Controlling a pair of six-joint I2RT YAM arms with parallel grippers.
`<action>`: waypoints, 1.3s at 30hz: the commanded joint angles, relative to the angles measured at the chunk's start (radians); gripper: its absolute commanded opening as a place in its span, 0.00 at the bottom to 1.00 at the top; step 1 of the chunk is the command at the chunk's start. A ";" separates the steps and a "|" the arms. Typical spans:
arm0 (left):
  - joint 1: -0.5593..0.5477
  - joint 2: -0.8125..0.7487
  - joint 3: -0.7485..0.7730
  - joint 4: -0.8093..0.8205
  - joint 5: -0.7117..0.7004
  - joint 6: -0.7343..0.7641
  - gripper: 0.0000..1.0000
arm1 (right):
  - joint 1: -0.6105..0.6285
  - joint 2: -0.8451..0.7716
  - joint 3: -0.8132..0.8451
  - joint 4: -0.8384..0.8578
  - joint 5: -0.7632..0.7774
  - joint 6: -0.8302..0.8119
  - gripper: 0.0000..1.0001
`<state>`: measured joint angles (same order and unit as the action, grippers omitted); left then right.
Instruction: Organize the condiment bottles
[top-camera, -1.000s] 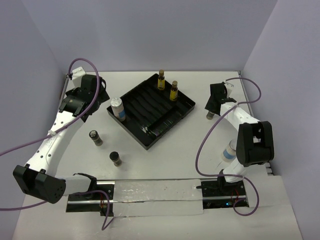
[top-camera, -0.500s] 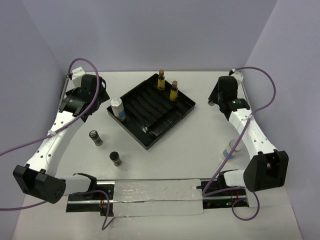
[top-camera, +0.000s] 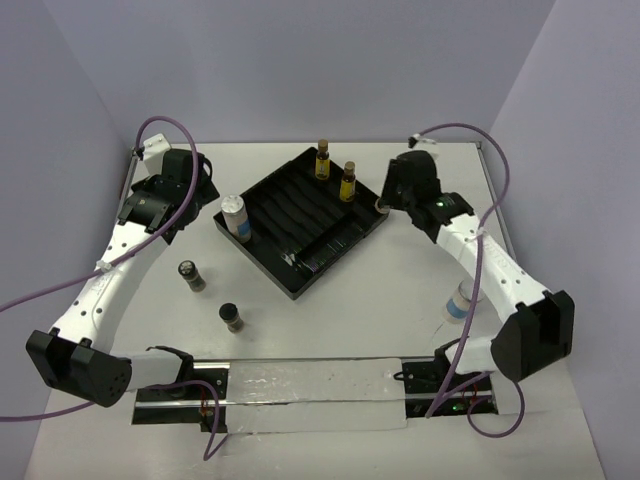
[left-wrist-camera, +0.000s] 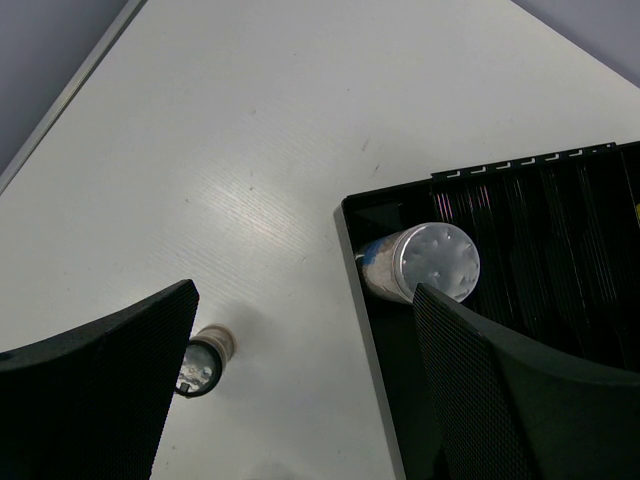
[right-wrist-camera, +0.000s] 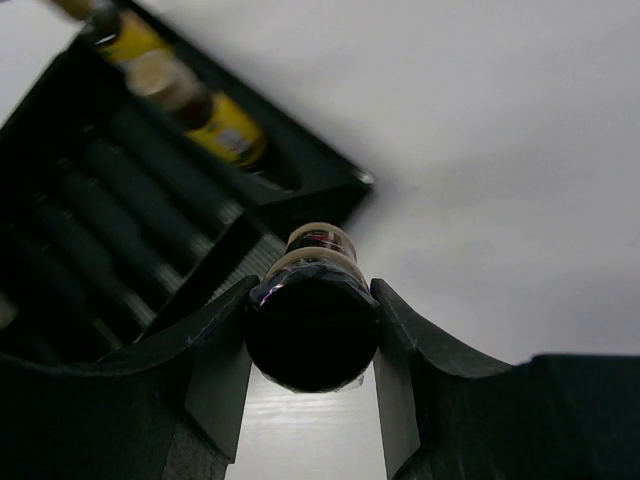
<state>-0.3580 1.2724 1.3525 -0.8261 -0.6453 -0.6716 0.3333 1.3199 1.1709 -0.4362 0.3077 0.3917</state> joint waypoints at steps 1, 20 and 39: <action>0.005 -0.010 0.036 0.014 0.013 -0.014 0.97 | 0.139 0.120 0.135 0.015 0.025 -0.029 0.09; 0.005 -0.010 0.028 0.014 -0.011 0.003 0.97 | 0.212 0.450 0.206 0.009 0.025 -0.021 0.09; 0.007 -0.018 0.020 0.010 -0.017 0.004 0.97 | 0.227 0.520 0.170 0.034 0.047 -0.008 0.54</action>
<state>-0.3580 1.2716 1.3525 -0.8272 -0.6483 -0.6724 0.5522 1.8355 1.3545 -0.4115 0.3504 0.3732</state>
